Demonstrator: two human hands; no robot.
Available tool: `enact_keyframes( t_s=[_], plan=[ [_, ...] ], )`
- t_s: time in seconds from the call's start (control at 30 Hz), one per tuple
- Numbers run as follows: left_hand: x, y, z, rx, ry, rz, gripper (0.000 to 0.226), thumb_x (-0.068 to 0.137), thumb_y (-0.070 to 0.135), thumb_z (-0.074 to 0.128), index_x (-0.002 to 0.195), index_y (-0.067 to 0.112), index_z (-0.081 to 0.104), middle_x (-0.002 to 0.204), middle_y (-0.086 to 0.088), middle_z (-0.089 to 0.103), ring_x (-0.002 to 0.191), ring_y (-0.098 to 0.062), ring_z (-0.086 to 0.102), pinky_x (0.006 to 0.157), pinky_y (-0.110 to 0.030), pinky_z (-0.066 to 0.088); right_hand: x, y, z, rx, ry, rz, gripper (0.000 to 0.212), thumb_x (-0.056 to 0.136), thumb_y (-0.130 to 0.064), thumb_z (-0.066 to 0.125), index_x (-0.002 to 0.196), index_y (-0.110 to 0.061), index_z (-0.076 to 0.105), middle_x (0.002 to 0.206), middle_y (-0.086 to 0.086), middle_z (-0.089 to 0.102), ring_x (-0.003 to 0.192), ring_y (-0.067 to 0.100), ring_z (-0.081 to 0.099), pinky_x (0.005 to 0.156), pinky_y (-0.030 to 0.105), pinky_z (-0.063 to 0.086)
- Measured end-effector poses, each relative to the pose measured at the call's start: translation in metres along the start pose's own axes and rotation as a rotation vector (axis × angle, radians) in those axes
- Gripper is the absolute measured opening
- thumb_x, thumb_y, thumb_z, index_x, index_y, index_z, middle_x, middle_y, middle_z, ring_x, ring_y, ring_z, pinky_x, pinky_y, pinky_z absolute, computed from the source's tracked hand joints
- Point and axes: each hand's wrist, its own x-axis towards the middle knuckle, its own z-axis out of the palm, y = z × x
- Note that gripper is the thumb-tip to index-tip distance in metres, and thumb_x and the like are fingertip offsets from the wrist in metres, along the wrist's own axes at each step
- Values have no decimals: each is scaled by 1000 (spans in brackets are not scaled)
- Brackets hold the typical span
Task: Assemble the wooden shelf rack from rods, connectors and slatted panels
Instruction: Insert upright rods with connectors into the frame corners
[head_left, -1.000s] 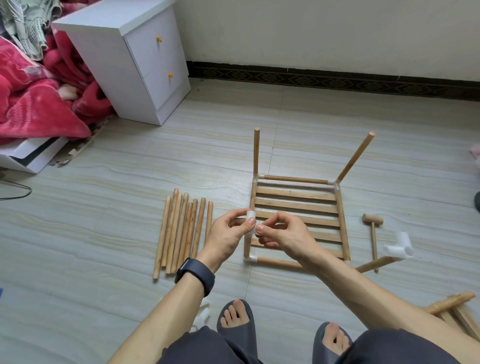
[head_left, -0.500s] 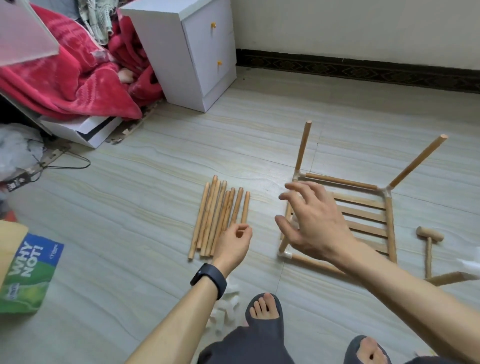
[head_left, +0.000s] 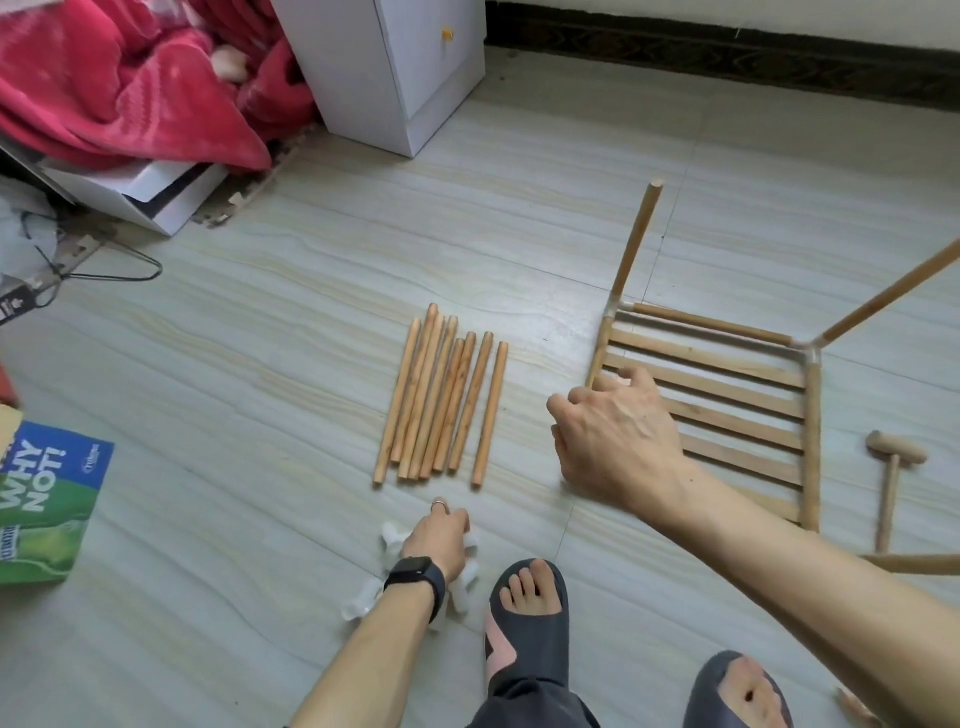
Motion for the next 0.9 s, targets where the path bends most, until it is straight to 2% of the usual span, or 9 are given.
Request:
enact_keyframes(
  t_s=[0.13,0.2,0.27,0.33,0.4,0.53,0.7,0.8,0.9],
  plan=[
    [10,7,-22,5,44,41,28,96,17,52,124,19,55,131,-7,46,108,-28,59,96,-38,49,0,5,-12,196,148,221,42,91,-32,60,131,-19,56,143,9,52,126,33,50,98,52,44],
    [-5,49,-48,-69,78,197,31,95,29,58,125,22,56,131,-6,50,109,-26,59,95,-36,49,-46,38,-33,250,163,546,54,88,-46,61,133,-18,50,135,11,53,117,35,55,87,50,49],
    [-6,59,-71,-173,100,262,31,92,35,61,121,24,56,128,-5,53,103,-22,58,88,-33,49,-53,52,-29,319,47,679,50,87,-53,54,118,-14,51,100,7,60,90,35,60,66,40,45],
    [-11,67,-93,-235,175,299,29,90,36,63,116,23,56,126,-5,55,91,-17,57,76,-28,47,-61,47,-17,380,-43,651,39,90,-48,48,105,-13,49,70,-1,53,72,31,54,56,37,37],
    [-10,68,-109,-328,216,300,34,91,37,63,120,20,56,127,-5,54,84,-12,57,66,-20,45,-67,33,-5,495,-80,585,31,93,-43,49,101,-14,43,66,-1,57,72,31,55,59,39,42],
    [-18,93,-151,-444,357,373,44,92,44,62,127,17,60,129,-4,58,116,-20,55,89,-31,44,-84,34,3,498,-123,466,32,93,-43,54,93,-17,35,59,-5,47,69,29,49,53,36,33],
    [-30,155,-198,-447,579,535,37,93,58,55,114,28,61,116,2,51,105,-18,52,83,-30,39,-135,76,-9,314,-300,239,34,94,-44,56,99,-21,32,78,4,54,71,27,51,58,38,42],
    [-28,179,-208,-257,695,629,38,90,61,58,106,28,69,134,0,48,124,-22,43,95,-36,43,-164,107,-13,177,-337,220,30,95,-41,53,101,-23,30,91,7,60,79,30,57,63,39,45],
    [-21,196,-203,-62,557,662,32,89,58,60,97,28,69,145,3,47,137,-22,36,108,-41,38,-188,137,-11,170,-264,372,28,94,-44,54,102,-24,36,104,0,56,92,23,52,68,38,46]
  ],
)
